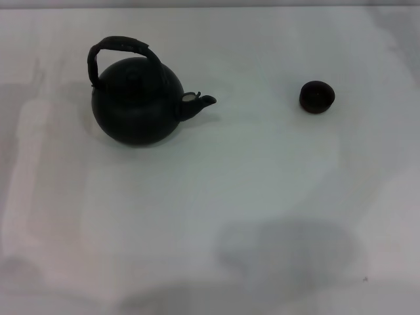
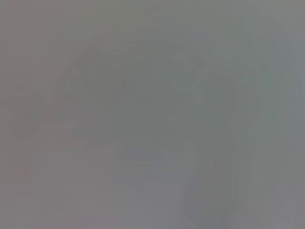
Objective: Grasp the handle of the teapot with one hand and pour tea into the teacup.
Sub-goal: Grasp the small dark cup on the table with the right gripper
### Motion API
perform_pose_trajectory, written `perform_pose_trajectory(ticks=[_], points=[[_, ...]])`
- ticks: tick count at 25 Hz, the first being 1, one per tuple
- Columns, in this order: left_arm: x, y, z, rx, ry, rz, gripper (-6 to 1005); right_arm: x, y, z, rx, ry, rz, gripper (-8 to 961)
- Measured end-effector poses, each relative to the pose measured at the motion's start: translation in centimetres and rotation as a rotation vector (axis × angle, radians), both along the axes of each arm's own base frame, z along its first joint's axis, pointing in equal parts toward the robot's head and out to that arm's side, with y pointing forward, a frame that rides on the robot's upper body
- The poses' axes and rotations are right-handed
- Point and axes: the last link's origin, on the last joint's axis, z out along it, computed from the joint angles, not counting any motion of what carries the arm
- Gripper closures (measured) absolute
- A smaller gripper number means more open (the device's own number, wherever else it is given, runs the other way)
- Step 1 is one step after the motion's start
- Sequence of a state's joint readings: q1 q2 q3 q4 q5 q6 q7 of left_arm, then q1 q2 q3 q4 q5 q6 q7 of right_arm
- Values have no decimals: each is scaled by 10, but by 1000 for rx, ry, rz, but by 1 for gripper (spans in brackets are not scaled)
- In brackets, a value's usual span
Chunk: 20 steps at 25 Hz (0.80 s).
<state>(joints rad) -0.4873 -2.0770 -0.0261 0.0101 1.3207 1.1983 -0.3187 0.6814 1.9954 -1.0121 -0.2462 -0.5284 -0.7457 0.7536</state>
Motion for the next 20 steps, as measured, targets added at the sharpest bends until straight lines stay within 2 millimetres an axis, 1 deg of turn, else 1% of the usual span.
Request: perform_pose_trajectory(ticks=[4, 9, 13, 14, 15, 20], points=[[0, -1, -2, -3, -7, 1, 170, -28, 16, 6, -155, -14, 83, 124], [0, -1, -3, -4, -10, 1, 170, -63, 30, 11, -415, -39, 170, 124], [1, -2, -3, -3, -9, 0, 169, -87, 33, 10, -624, -151, 228, 124], [1, -2, -3, -3, -8, 0, 169, -99, 34, 6, -720, -231, 248, 124], [1, -2, -3, -3, -8, 0, 170, -99, 34, 6, -720, -231, 248, 124], [1, -1, -3, -2, -8, -2, 170, -123, 35, -8, -907, -408, 242, 125]])
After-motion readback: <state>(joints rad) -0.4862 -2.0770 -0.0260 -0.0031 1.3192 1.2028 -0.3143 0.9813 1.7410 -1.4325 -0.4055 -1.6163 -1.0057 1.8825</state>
